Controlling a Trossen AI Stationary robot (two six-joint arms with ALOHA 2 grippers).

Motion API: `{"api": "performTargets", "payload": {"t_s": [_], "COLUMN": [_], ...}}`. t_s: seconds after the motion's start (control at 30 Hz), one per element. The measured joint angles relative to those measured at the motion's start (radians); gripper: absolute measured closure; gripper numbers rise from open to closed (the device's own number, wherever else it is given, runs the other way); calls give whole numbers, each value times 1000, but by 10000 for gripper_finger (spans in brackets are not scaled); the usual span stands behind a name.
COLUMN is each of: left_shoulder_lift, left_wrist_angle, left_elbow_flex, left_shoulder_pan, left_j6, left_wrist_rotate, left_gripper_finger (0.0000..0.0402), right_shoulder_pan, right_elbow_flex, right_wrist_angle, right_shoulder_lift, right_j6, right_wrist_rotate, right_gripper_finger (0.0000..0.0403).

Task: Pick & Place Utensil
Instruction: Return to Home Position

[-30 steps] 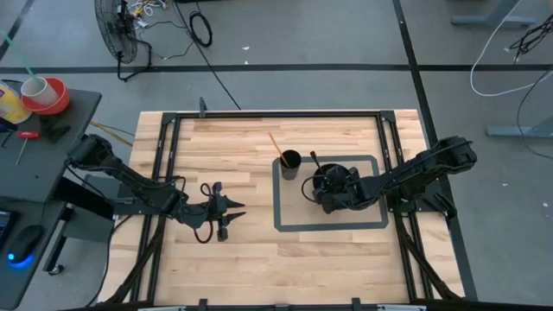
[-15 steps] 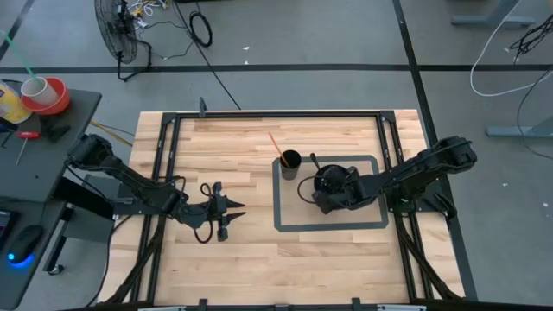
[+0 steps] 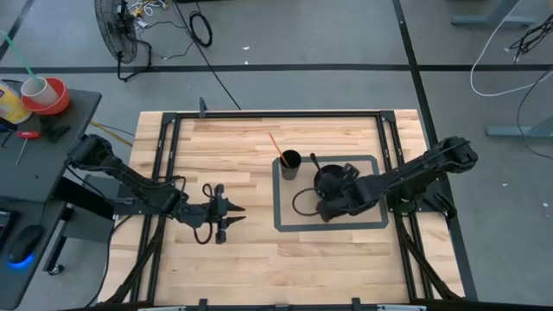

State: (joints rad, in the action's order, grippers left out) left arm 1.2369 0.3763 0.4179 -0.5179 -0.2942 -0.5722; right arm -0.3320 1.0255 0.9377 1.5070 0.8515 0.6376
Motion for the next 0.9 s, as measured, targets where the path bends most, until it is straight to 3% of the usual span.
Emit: {"api": "performTargets", "payload": {"t_s": [0.17, 0.3, 0.43, 0.53, 0.7, 0.9], "left_shoulder_lift": [0, 9, 22, 41, 95, 111], "left_wrist_angle": [5, 37, 101, 224, 425, 449], "left_elbow_flex": [0, 0, -1, -1, 0, 0], "left_shoulder_pan": [4, 44, 90, 113, 180, 267], "left_j6": [22, 19, 25, 106, 208, 225], "left_wrist_rotate": [11, -29, 61, 142, 276, 346], "left_gripper_finger": [287, 287, 287, 287, 287, 287], "right_shoulder_pan": [-30, -37, -37, -37, -36, -29], "right_elbow_flex": [-43, -136, -192, -194, -194, -259], "right_wrist_angle": [-342, -770, -1068, -1131, -1122, -1121], "right_shoulder_lift": [0, 0, 0, -4, -31, -129], "right_j6": [-253, -485, -628, -696, -738, -786], "right_wrist_rotate": [-29, -226, -435, -503, -490, -501], "right_gripper_finger": [356, 380, 399, 396, 392, 400]}}
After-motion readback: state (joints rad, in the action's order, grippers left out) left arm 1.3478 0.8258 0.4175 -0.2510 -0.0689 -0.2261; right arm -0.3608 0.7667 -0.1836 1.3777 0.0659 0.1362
